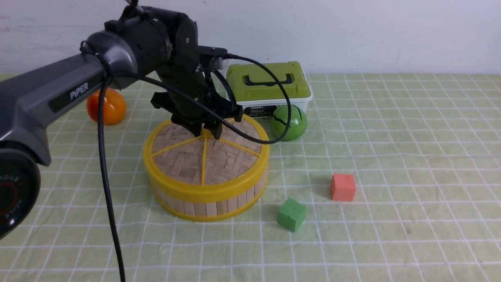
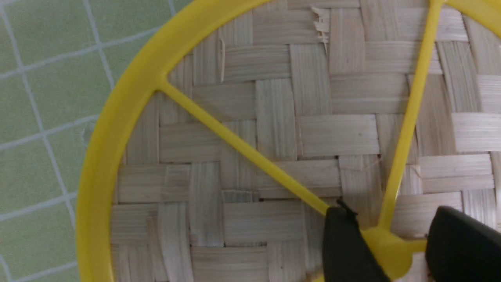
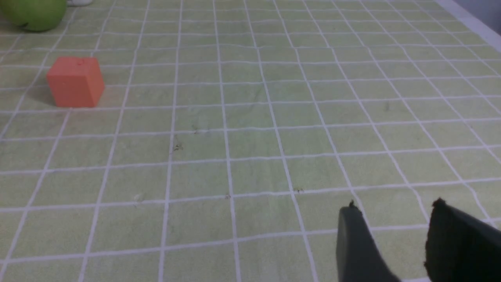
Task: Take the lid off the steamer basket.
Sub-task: Use the left arm to lift the lid of the steamer, then use the left arm to place the steamer lid on the table
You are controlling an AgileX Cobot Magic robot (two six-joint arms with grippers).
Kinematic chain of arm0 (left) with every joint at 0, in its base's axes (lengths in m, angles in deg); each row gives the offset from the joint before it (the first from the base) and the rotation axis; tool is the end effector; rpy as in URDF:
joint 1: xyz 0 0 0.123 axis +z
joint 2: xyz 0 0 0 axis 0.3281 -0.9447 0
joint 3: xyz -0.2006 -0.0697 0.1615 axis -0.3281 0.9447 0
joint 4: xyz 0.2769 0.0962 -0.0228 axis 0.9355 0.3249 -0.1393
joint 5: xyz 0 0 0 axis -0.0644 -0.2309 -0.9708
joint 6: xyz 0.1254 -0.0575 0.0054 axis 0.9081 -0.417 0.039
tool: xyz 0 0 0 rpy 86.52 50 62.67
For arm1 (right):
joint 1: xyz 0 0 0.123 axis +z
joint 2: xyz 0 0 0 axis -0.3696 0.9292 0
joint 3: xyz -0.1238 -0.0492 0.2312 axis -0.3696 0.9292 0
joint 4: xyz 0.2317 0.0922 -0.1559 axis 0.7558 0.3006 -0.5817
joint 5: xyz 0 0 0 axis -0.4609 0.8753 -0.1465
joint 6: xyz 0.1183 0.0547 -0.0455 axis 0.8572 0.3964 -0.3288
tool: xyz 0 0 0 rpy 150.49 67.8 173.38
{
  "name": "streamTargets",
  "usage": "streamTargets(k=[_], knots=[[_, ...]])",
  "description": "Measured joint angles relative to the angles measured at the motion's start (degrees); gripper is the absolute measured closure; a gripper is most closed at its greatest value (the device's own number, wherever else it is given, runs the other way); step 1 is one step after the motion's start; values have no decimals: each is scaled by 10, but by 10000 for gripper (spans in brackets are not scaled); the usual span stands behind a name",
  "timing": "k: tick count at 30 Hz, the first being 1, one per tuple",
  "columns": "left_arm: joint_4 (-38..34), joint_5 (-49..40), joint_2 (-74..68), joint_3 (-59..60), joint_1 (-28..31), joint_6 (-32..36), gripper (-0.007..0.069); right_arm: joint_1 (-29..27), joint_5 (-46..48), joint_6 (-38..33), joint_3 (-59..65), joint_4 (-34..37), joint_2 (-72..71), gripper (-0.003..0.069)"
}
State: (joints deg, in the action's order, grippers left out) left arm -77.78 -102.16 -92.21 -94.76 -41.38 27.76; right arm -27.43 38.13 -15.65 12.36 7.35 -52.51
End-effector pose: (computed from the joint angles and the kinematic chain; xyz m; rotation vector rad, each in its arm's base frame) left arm 0.4882 -0.1976 0.1965 0.3241 2.6552 -0.1535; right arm 0.1576 -0.0184 0.1594 0.1364 1.8616 -0.0653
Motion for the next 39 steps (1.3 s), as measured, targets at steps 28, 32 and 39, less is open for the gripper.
streamTargets(k=[28, 32, 39], knots=[[88, -45, 139, -59, 0, -13, 517, 0, 0, 0, 0, 0, 0, 418], [136, -78, 185, -60, 18, -15, 517, 0, 0, 0, 0, 0, 0, 418], [120, -108, 253, 6, 170, -21, 517, 0, 0, 0, 0, 0, 0, 418]])
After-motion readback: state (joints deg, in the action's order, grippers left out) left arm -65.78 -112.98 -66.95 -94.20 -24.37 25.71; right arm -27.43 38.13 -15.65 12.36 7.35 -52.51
